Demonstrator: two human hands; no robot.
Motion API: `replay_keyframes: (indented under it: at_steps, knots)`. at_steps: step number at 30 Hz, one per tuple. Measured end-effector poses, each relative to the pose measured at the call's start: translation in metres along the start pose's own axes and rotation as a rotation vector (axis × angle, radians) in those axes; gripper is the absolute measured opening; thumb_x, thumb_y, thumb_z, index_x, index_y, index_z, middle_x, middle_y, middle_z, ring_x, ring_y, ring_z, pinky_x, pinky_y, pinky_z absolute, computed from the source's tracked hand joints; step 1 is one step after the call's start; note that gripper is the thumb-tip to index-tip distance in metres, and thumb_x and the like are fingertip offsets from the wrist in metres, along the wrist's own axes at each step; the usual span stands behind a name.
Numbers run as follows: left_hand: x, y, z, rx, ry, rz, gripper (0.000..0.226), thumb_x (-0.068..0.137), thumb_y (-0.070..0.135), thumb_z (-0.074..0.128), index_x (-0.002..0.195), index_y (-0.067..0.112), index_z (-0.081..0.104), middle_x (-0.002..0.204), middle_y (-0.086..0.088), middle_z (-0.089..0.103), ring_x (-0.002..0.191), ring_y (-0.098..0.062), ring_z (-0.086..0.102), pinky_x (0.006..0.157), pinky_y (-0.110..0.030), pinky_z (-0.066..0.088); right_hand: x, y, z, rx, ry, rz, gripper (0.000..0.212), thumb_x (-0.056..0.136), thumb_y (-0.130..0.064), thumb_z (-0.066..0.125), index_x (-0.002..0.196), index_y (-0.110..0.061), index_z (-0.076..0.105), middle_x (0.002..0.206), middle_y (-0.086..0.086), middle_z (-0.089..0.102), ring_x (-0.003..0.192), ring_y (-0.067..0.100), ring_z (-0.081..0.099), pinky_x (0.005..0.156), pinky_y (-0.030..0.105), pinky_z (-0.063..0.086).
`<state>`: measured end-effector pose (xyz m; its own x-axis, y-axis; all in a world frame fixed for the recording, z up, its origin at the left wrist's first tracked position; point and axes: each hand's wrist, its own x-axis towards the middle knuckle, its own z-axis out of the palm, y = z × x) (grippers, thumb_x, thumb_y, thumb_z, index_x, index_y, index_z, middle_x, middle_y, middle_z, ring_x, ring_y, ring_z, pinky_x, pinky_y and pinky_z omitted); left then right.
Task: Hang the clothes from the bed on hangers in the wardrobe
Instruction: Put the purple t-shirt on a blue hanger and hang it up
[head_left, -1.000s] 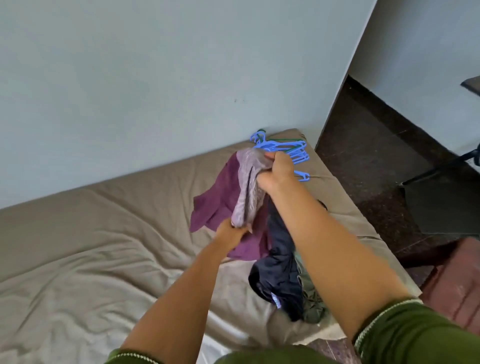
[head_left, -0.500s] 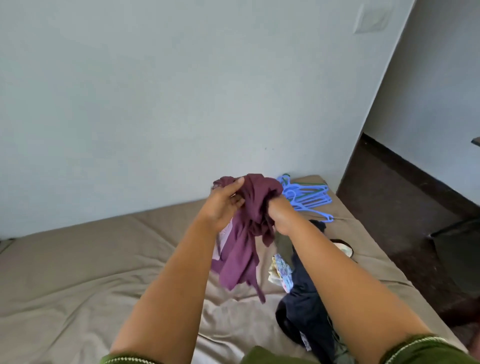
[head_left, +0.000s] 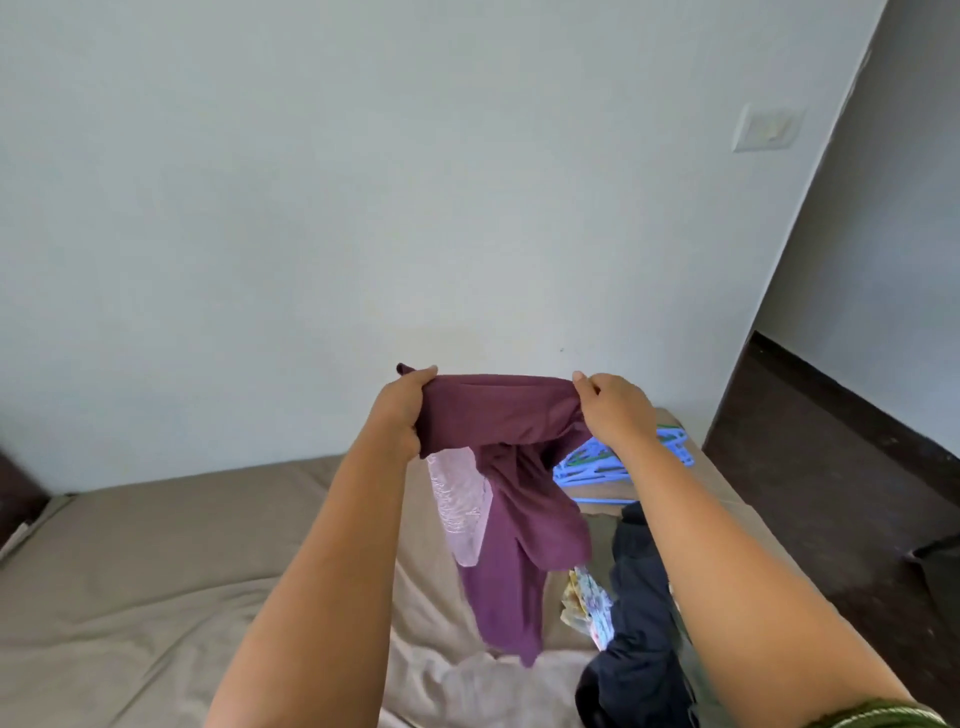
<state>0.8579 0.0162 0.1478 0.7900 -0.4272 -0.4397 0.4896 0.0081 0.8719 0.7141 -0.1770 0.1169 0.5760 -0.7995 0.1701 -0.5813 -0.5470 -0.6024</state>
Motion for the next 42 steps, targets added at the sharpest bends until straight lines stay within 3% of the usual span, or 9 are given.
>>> replay_keyframes:
  at_steps: [5, 8, 11, 16, 23, 27, 34, 39, 42]
  knots:
    - [-0.012, 0.004, 0.029, -0.228, -0.192, -0.011, 0.018, 0.096, -0.002, 0.048, 0.082, -0.006, 0.059, 0.069, -0.014, 0.063, 0.052, -0.015, 0.063, 0.046, -0.015, 0.052, -0.031, -0.035, 0.013, 0.322, -0.385, -0.360, 0.086, 0.057, -0.066, 0.078, 0.130, -0.037, 0.044, 0.124, -0.011, 0.053, 0.117, 0.005, 0.049, 0.099, 0.021, 0.040]
    - [-0.024, 0.008, 0.042, -0.204, -0.215, 0.049, 0.017, 0.096, 0.003, 0.053, 0.082, -0.004, 0.059, 0.071, -0.012, 0.062, 0.046, -0.011, 0.060, 0.043, -0.013, 0.049, -0.043, -0.047, 0.029, 0.404, -0.339, -0.406, 0.049, 0.080, -0.034, 0.075, 0.125, -0.028, 0.056, 0.115, -0.012, 0.063, 0.101, 0.002, 0.058, 0.079, 0.002, 0.040]
    - [-0.025, 0.018, 0.033, -0.052, -0.202, 0.214, 0.020, 0.096, 0.017, 0.059, 0.103, -0.001, 0.058, 0.090, -0.014, 0.066, 0.073, -0.018, 0.067, 0.064, -0.019, 0.057, -0.026, -0.060, 0.016, 0.757, -0.071, -0.050, 0.024, 0.094, -0.009, 0.047, 0.104, -0.020, 0.066, 0.099, 0.001, 0.068, 0.091, 0.015, 0.061, 0.074, 0.017, 0.047]
    - [-0.019, 0.013, 0.006, 0.682, -0.222, 0.566, 0.086, 0.065, 0.039, 0.088, 0.138, 0.027, 0.043, 0.127, 0.011, 0.049, 0.115, -0.007, 0.048, 0.093, -0.025, 0.040, -0.004, -0.070, -0.006, 0.838, -0.287, -0.079, 0.022, 0.099, -0.024, 0.047, 0.105, -0.020, 0.069, 0.104, 0.002, 0.071, 0.100, 0.019, 0.067, 0.087, 0.034, 0.054]
    - [-0.026, -0.009, 0.016, 0.531, -0.280, 0.574, 0.038, 0.078, 0.041, 0.077, 0.103, 0.014, 0.067, 0.098, -0.006, 0.073, 0.091, -0.025, 0.069, 0.085, -0.044, 0.056, 0.005, -0.085, -0.020, 0.599, -0.259, -0.255, 0.052, 0.092, -0.048, 0.057, 0.078, 0.001, 0.063, 0.071, 0.005, 0.062, 0.065, 0.017, 0.057, 0.065, 0.030, 0.044]
    - [-0.032, 0.013, 0.019, 0.554, -0.431, 0.515, 0.032, 0.092, 0.029, 0.064, 0.063, 0.017, 0.056, 0.053, 0.006, 0.049, 0.050, -0.011, 0.041, 0.051, -0.020, 0.034, 0.009, -0.091, -0.024, 0.579, -0.405, -0.297, 0.043, 0.083, -0.049, 0.069, 0.072, -0.008, 0.067, 0.065, 0.002, 0.060, 0.060, 0.013, 0.055, 0.063, 0.028, 0.043]
    - [-0.023, 0.022, 0.027, 0.124, -0.082, 0.338, 0.023, 0.097, 0.023, 0.054, 0.077, 0.012, 0.054, 0.047, 0.002, 0.050, 0.041, -0.010, 0.039, 0.047, -0.020, 0.035, -0.021, -0.070, 0.012, 0.515, 0.441, -0.586, 0.064, 0.076, -0.059, 0.069, 0.120, -0.017, 0.049, 0.115, 0.000, 0.044, 0.109, 0.019, 0.047, 0.093, 0.035, 0.045]
    - [-0.027, 0.035, 0.030, 0.039, -0.053, 0.393, 0.018, 0.098, 0.020, 0.051, 0.087, 0.006, 0.055, 0.049, -0.002, 0.061, 0.038, -0.010, 0.052, 0.044, -0.019, 0.043, -0.058, -0.037, 0.058, 0.336, -0.145, -0.516, 0.136, 0.045, -0.063, 0.085, 0.150, -0.029, 0.006, 0.126, -0.010, 0.043, 0.112, 0.011, 0.046, 0.098, 0.028, 0.039]
    - [-0.029, 0.040, 0.026, 0.004, 0.022, 0.492, 0.018, 0.098, 0.018, 0.048, 0.084, 0.008, 0.052, 0.049, -0.003, 0.063, 0.040, -0.013, 0.058, 0.041, -0.019, 0.043, -0.038, -0.032, 0.060, 0.308, -0.245, -0.521, 0.085, 0.070, -0.039, 0.082, 0.140, -0.024, 0.036, 0.098, -0.008, 0.063, 0.085, 0.010, 0.058, 0.080, 0.031, 0.046]
